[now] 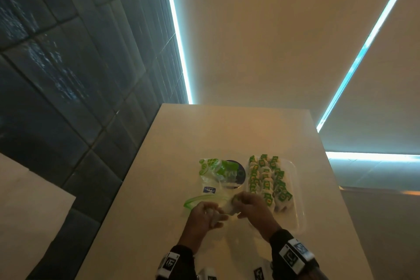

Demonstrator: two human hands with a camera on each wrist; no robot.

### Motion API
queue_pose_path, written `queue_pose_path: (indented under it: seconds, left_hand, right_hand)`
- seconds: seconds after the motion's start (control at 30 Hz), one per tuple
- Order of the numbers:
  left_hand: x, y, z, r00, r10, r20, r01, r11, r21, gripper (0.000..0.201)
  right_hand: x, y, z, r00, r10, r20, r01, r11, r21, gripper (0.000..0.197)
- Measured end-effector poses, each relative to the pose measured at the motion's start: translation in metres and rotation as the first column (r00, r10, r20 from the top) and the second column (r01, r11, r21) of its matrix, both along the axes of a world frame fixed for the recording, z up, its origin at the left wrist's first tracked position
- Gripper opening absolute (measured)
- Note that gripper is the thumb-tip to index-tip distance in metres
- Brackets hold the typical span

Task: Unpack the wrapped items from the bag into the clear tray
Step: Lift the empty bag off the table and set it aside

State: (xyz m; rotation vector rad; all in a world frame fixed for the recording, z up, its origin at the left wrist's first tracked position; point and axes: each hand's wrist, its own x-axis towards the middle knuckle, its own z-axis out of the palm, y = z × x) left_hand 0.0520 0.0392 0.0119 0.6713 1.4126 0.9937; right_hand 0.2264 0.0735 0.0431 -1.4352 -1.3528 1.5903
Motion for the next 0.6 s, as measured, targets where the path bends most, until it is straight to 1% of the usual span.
queue_pose_path:
  seconds: [0.03, 0.1, 0.23, 0.3, 0.37, 0.47, 0.6]
  left_hand:
    - [0.000, 0.000, 0.000, 0.999, 0.003, -0.038, -0.002, 1.000, 0.017, 0.019]
    - [-0.001, 0.001, 0.001, 0.993, 0.010, -0.116, -0.003, 0.998, 0.064, 0.020]
    - [-0.003, 0.003, -0.001, 0.942, 0.082, -0.327, -0.028, 0.986, 0.167, 0.019]
    - [-0.003, 0.003, 0.001, 0.928, 0.095, -0.360, -0.042, 0.987, 0.153, 0.017]
    - [-0.002, 0.002, 0.003, 0.941, 0.072, -0.331, -0.030, 0.991, 0.130, 0.017]
    - [0.001, -0.001, 0.006, 0.978, 0.016, -0.210, 0.006, 0.994, 0.105, 0.016]
    - [0.003, -0.004, 0.009, 0.995, 0.000, -0.101, 0.007, 0.998, 0.068, 0.012]
  right_hand:
    - [0.001, 0.001, 0.003, 0.999, 0.048, -0.006, -0.048, 0.999, -0.010, 0.013]
    - [0.001, 0.002, 0.008, 0.995, 0.095, -0.031, -0.096, 0.995, -0.035, 0.012]
    - [0.000, 0.003, 0.014, 0.986, 0.105, -0.129, -0.124, 0.981, -0.150, 0.029]
    - [-0.001, 0.003, 0.015, 0.983, 0.083, -0.165, -0.114, 0.976, -0.187, 0.024]
    - [-0.004, 0.001, 0.011, 0.988, 0.019, -0.154, -0.052, 0.976, -0.211, 0.016]
    - [-0.011, -0.007, 0.002, 0.990, -0.054, -0.132, 0.019, 0.968, -0.249, 0.016]
    - [-0.016, -0.017, -0.002, 0.981, -0.119, -0.150, 0.081, 0.967, -0.241, 0.016]
